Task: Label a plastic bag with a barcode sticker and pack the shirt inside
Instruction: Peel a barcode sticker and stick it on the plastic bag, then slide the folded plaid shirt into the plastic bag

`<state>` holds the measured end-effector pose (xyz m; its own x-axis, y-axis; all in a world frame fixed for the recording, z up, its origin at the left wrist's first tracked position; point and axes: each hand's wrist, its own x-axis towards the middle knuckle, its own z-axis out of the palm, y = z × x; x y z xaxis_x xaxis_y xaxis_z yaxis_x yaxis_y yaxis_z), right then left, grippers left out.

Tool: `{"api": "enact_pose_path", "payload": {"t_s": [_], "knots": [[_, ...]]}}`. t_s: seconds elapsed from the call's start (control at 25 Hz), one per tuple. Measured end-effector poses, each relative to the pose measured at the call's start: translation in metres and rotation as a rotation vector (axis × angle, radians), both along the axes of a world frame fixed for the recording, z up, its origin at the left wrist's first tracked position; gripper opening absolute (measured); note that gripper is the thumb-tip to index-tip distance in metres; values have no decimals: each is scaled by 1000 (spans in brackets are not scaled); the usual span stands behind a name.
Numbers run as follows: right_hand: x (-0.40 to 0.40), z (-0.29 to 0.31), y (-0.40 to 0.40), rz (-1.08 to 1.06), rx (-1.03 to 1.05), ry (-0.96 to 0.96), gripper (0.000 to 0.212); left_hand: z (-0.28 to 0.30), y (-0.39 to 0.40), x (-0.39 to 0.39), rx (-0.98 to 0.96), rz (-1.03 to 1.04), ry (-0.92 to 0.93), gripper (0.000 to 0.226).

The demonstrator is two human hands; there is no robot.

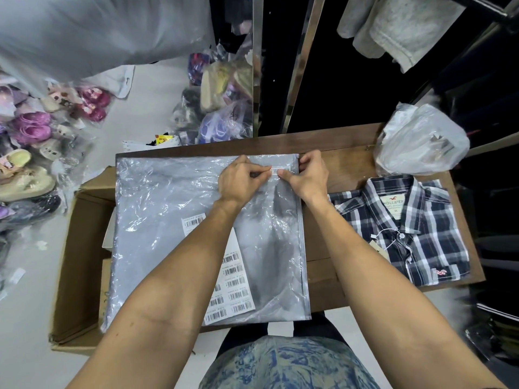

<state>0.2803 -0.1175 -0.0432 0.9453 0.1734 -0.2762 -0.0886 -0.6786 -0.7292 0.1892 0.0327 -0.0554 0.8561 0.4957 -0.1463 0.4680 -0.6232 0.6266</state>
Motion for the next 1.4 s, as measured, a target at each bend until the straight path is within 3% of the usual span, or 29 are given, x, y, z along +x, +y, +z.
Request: {"api": "enact_pose_path", "payload": {"t_s": [0.44,0.6,0.8,1.0,1.24,1.4], "knots": [[10,1,-13,-64,40,62,46,4,1,1,-41,27,40,26],[16,2,-8,-83,76,136,43,11,-7,6,-71,133,59,28],[20,3,-4,-98,10,64,48,14,-17,17,-144,275,86,26],[24,7,-9,-29,-8,63,32,20,-5,18,-240,231,156,16],[14,28,-54,99,199,72,22,35,-35,11,-118,189,121,22],[13,33,-98,69,268,130,15,46,-88,19,-444,-63,181,21]]}}
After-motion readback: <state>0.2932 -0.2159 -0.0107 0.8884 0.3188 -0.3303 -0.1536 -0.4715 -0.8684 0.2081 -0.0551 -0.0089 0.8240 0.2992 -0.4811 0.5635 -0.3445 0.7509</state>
